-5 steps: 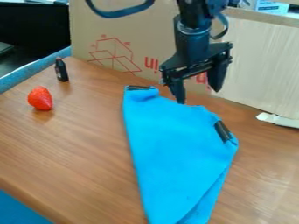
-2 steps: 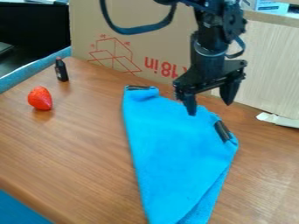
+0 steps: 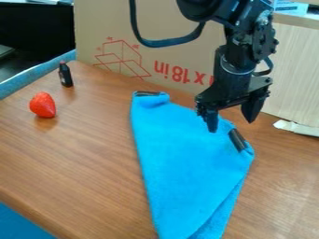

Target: Unfold the cloth from the right to the left

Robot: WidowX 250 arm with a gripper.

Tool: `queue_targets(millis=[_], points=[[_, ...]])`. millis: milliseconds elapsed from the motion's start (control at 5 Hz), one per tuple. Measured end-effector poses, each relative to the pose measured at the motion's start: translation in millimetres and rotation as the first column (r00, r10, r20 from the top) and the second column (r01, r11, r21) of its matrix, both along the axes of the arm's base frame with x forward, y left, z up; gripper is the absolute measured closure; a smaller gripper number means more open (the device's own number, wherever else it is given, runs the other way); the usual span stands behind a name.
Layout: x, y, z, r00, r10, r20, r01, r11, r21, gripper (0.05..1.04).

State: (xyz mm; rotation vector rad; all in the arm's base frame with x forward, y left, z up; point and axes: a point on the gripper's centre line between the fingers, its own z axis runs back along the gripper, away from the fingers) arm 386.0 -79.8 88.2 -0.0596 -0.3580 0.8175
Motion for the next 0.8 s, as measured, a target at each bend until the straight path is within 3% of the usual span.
queue_targets(millis=[800], points=[[6,0,-27.6,1.000,0.010,-0.019,-0.009,0.998,0.058,0.083]])
